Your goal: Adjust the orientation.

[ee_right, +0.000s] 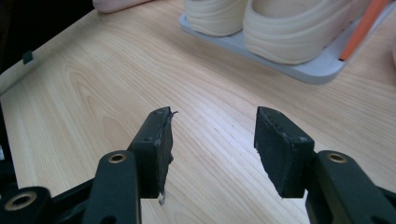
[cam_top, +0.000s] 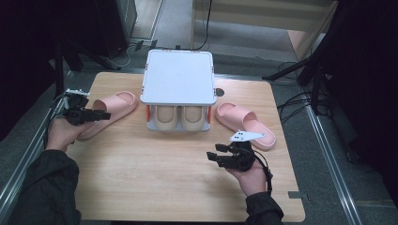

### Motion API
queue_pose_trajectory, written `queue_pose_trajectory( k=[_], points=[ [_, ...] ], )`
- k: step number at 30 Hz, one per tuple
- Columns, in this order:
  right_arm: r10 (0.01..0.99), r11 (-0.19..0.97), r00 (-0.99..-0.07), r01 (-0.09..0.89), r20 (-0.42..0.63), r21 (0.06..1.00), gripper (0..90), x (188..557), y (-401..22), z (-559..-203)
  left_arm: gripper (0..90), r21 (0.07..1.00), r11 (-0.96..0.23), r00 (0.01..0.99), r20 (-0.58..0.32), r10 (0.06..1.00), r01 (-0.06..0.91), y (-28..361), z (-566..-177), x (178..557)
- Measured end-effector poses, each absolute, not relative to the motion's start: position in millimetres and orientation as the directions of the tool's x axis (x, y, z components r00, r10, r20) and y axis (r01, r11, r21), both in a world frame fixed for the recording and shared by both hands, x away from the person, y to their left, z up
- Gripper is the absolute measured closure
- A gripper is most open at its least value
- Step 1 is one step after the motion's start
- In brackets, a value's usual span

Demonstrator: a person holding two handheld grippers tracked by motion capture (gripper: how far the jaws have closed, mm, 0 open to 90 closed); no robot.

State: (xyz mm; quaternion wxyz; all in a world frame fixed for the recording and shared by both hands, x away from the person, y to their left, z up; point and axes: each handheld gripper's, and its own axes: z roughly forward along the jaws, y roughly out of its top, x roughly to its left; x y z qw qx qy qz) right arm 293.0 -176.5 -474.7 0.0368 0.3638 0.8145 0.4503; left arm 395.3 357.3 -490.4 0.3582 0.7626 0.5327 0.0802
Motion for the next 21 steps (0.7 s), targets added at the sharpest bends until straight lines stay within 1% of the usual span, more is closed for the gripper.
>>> queue_pose_trajectory(
  k=[2, 6, 8, 13, 16, 19, 21],
  points=[
    [0.634, 0.327, -0.727, 0.561, 0.263, 0.761, 47.4, 290.3, -179.6, -475.2, 56.5, 0.624, -0.177, 0.416, -0.261, 0.871, 0.761, 354.7, -491.7, 399.8],
    [0.652, 0.32, -0.712, 0.571, 0.261, 0.756, 47.1, 286.5, -184.7, -476.2, 61.6, 0.623, -0.174, 0.412, -0.261, 0.873, 0.763, 350.4, -493.3, 408.8],
    [0.659, 0.315, -0.705, 0.574, 0.261, 0.756, 46.8, 284.3, -187.5, -476.3, 63.9, 0.62, -0.163, 0.408, -0.278, 0.87, 0.768, 348.9, -493.8, 412.7],
    [0.678, 0.297, -0.687, 0.581, 0.261, 0.758, 46.3, 280.9, -195.1, -476.4, 74.2, 0.599, -0.164, 0.394, -0.276, 0.877, 0.784, 344.1, -493.3, 419.2],
    [0.685, 0.287, -0.677, 0.59, 0.269, 0.755, 46.4, 280.2, -198.0, -476.3, 77.7, 0.595, -0.17, 0.394, -0.268, 0.879, 0.786, 342.6, -490.7, 420.0],
    [0.686, 0.278, -0.673, 0.594, 0.276, 0.755, 46.3, 280.4, -198.3, -476.3, 82.3, 0.602, -0.153, 0.39, -0.285, 0.876, 0.784, 343.9, -487.8, 419.4],
    [0.686, 0.279, -0.673, 0.596, 0.278, 0.753, 46.3, 280.8, -197.9, -476.4, 83.3, 0.601, -0.133, 0.37, -0.29, 0.883, 0.788, 346.0, -484.3, 418.3]
  ],
)
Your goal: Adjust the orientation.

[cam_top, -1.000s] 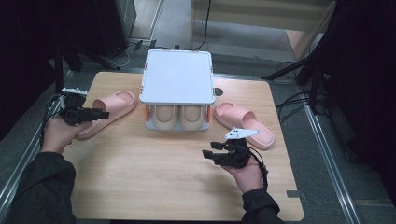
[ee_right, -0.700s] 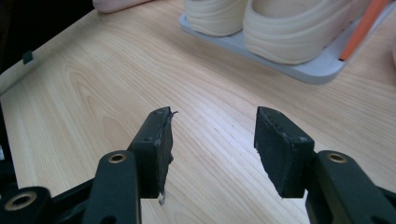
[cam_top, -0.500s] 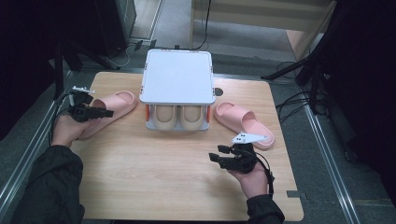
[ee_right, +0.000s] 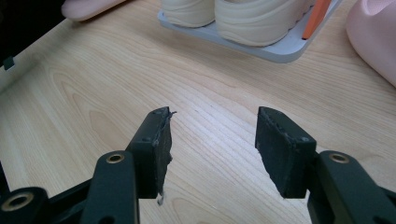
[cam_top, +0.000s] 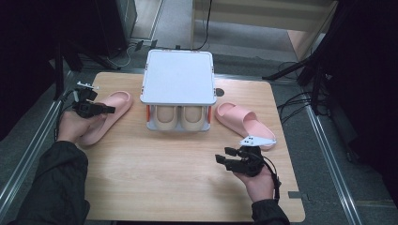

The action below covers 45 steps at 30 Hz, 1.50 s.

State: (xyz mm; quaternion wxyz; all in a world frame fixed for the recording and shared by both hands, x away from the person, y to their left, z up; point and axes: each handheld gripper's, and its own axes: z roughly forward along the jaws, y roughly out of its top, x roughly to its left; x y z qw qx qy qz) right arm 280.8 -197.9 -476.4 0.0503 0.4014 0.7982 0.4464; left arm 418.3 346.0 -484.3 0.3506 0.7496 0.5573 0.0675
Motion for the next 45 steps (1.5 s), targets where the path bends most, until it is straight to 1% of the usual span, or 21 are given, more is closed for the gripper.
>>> queue_pose_trajectory(
  k=[6, 11, 16, 21, 25, 29, 33, 36, 40, 45],
  points=[
    [0.679, 0.286, -0.679, 0.595, 0.279, 0.751, 46.3, 282.1, -194.9, -477.1, 83.5, 0.615, -0.094, 0.35, -0.311, 0.884, 0.783, 351.5, -471.4, 410.8],
    [0.667, 0.291, -0.691, 0.587, 0.28, 0.756, 46.3, 285.2, -191.2, -475.9, 83.4, 0.621, -0.093, 0.355, -0.314, 0.88, 0.779, 349.3, -461.6, 400.6],
    [0.649, 0.312, -0.71, 0.577, 0.274, 0.755, 46.4, 292.2, -184.0, -476.1, 83.2, 0.606, -0.092, 0.357, -0.331, 0.874, 0.79, 345.4, -457.5, 389.2],
    [0.628, 0.331, -0.731, 0.562, 0.268, 0.758, 46.3, 298.3, -175.8, -474.6, 83.0, 0.604, -0.088, 0.371, -0.361, 0.856, 0.792, 342.6, -452.9, 371.8],
    [0.615, 0.345, -0.743, 0.553, 0.262, 0.758, 46.4, 303.2, -169.0, -474.3, 83.0, 0.603, -0.091, 0.371, -0.358, 0.857, 0.792, 337.9, -450.3, 357.5],
    [0.607, 0.349, -0.749, 0.552, 0.266, 0.758, 46.3, 308.0, -164.3, -474.6, 83.0, 0.609, -0.107, 0.392, -0.357, 0.848, 0.786, 331.9, -446.6, 339.7],
    [0.597, 0.355, -0.757, 0.545, 0.265, 0.76, 46.4, 309.5, -160.5, -473.5, 83.0, 0.619, -0.135, 0.419, -0.339, 0.842, 0.774, 322.5, -440.8, 321.3],
    [0.59, 0.36, -0.763, 0.542, 0.265, 0.759, 46.4, 311.1, -157.5, -473.4, 83.0, 0.628, -0.148, 0.444, -0.345, 0.827, 0.764, 311.5, -438.4, 309.2],
    [0.587, 0.364, -0.768, 0.532, 0.255, 0.765, 46.5, 312.4, -154.2, -472.6, 82.7, 0.608, -0.177, 0.469, -0.362, 0.806, 0.774, 295.8, -439.5, 301.2],
    [0.58, 0.363, -0.77, 0.537, 0.266, 0.762, 46.5, 312.8, -150.9, -473.6, 82.8, 0.612, -0.208, 0.503, -0.36, 0.785, 0.763, 274.6, -440.3, 291.9]
  ],
)
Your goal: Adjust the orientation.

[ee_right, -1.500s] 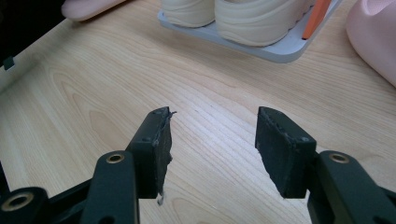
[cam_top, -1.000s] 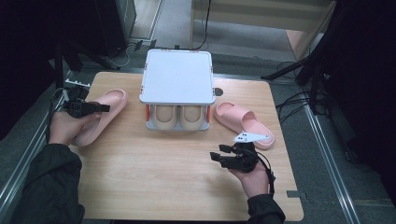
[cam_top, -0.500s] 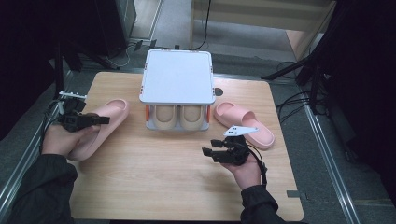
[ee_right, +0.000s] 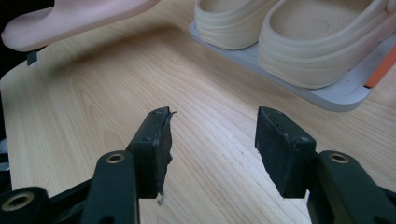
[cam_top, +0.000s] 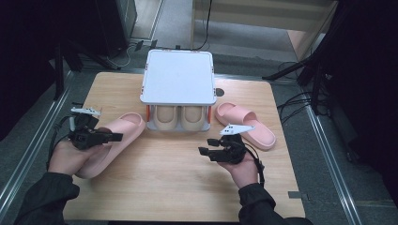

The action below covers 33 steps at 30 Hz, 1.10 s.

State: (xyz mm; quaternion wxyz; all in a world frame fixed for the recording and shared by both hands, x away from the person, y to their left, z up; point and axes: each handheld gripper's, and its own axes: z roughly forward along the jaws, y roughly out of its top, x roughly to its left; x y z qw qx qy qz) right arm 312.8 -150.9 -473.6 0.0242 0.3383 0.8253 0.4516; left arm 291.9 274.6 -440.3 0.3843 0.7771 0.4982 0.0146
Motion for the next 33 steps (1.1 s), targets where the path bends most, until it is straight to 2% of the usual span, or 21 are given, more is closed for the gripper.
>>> queue_pose_trajectory(
  k=[8, 24, 29, 33],
  points=[
    [0.577, 0.373, -0.774, 0.534, 0.261, 0.758, 46.5, 312.1, -148.1, -474.7, 82.6, 0.614, -0.303, 0.584, -0.328, 0.742, 0.729, 235.7, -447.1, 281.5],
    [0.575, 0.388, -0.777, 0.536, 0.257, 0.75, 46.5, 310.9, -144.4, -476.9, 81.9, 0.602, -0.383, 0.669, -0.366, 0.647, 0.701, 164.6, -474.3, 274.3],
    [0.572, 0.399, -0.78, 0.534, 0.253, 0.746, 46.8, 310.2, -142.5, -478.0, 81.5, 0.586, -0.427, 0.69, -0.35, 0.634, 0.689, 152.1, -486.1, 275.6],
    [0.559, 0.407, -0.79, 0.525, 0.251, 0.747, 50.9, 308.7, -139.3, -480.0, 78.4, 0.582, -0.442, 0.703, -0.358, 0.614, 0.683, 151.8, -490.7, 276.2]
  ],
)
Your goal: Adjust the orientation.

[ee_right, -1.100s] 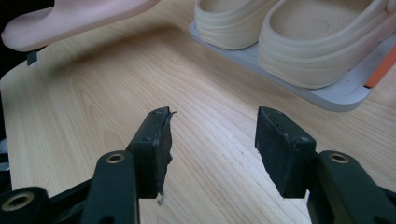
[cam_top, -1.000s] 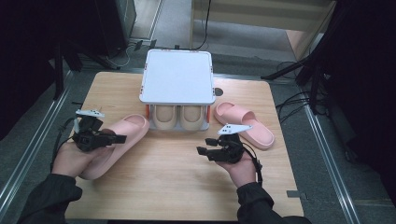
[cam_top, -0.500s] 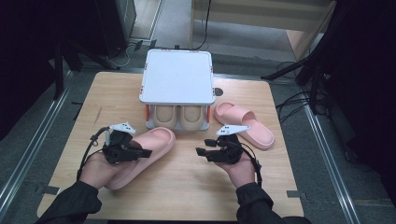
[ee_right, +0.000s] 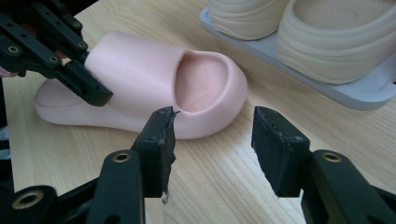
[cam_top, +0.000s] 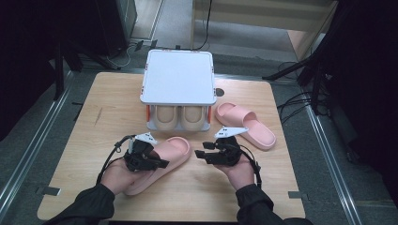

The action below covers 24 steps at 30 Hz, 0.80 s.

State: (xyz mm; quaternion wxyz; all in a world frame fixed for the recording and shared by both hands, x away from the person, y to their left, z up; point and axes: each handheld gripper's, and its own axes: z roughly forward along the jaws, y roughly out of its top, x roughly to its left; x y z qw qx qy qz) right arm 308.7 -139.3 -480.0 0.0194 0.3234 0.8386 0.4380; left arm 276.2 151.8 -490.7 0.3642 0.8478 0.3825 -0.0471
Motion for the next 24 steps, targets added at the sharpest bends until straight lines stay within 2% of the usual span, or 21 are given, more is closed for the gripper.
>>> queue_pose_trajectory(
  k=[3, 8, 11, 15, 19, 22, 24],
  points=[
    [0.547, 0.412, -0.796, 0.526, 0.26, 0.744, 52.2, 308.1, -134.5, -482.0, 70.4, 0.585, -0.442, 0.704, -0.355, 0.615, 0.68, 155.3, -487.2, 275.3],
    [0.539, 0.406, -0.791, 0.545, 0.29, 0.734, 53.8, 306.9, -128.7, -485.3, 68.3, 0.588, -0.461, 0.716, -0.327, 0.616, 0.665, 164.0, -474.9, 270.5],
    [0.542, 0.387, -0.786, 0.549, 0.299, 0.741, 58.0, 305.8, -127.8, -486.1, 69.6, 0.596, -0.456, 0.718, -0.327, 0.614, 0.661, 172.3, -468.0, 268.4],
    [0.544, 0.368, -0.783, 0.546, 0.302, 0.753, 63.5, 302.7, -124.9, -487.6, 76.6, 0.61, -0.427, 0.713, -0.362, 0.6, 0.668, 186.4, -458.6, 270.5],
    [0.546, 0.357, -0.775, 0.558, 0.317, 0.749, 67.8, 299.9, -119.6, -492.0, 80.6, 0.62, -0.4, 0.692, -0.344, 0.634, 0.675, 200.2, -457.1, 274.4],
    [0.535, 0.369, -0.785, 0.549, 0.312, 0.75, 76.8, 296.1, -113.5, -496.4, 81.8, 0.6, -0.392, 0.664, -0.335, 0.668, 0.697, 209.2, -465.9, 282.3],
    [0.526, 0.377, -0.793, 0.54, 0.306, 0.753, 82.6, 292.6, -109.1, -498.4, 79.0, 0.601, -0.379, 0.648, -0.325, 0.689, 0.704, 214.3, -473.5, 286.8]
  ],
)
